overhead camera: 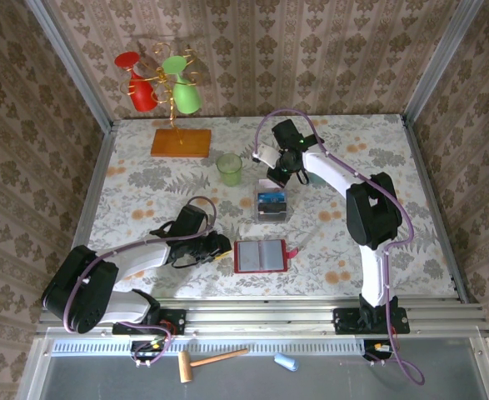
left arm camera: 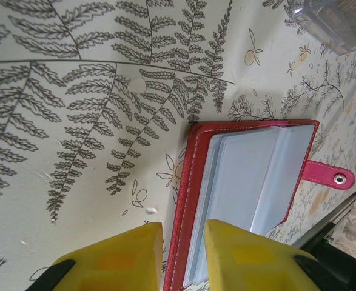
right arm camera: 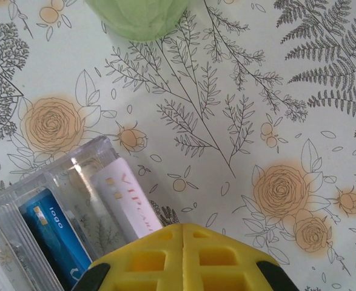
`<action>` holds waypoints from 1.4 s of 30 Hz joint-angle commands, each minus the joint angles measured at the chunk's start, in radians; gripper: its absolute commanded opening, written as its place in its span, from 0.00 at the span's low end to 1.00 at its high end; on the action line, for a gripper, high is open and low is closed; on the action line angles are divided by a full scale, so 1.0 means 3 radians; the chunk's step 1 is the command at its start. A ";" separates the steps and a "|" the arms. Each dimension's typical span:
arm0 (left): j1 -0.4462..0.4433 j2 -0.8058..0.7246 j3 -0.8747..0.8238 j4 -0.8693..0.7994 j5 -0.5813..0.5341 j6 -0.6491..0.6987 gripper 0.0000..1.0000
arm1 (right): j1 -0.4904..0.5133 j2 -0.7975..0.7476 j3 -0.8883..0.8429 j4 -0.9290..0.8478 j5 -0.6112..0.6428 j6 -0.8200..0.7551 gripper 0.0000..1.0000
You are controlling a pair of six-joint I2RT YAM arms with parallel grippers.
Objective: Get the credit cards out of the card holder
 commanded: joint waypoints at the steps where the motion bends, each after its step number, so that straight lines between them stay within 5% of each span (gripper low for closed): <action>1: 0.0027 -0.0004 0.0087 0.0003 0.0035 0.0086 0.25 | 0.0032 -0.0225 -0.0009 -0.0023 -0.0108 0.0165 0.00; 9: 0.0034 0.0086 0.0119 0.0107 0.0087 0.0106 0.24 | 0.0143 -0.0865 -0.0508 0.0241 -0.0277 0.0887 0.00; 27: -0.0055 0.0289 0.0109 0.0308 0.0241 0.0119 0.09 | 0.0736 -0.1706 -0.2139 0.1017 -0.0459 0.4000 0.05; 42: -0.0137 0.0297 -0.0065 0.0438 0.0250 0.0069 0.05 | 0.0997 -0.1606 -0.2619 0.1210 -0.0810 0.4776 0.09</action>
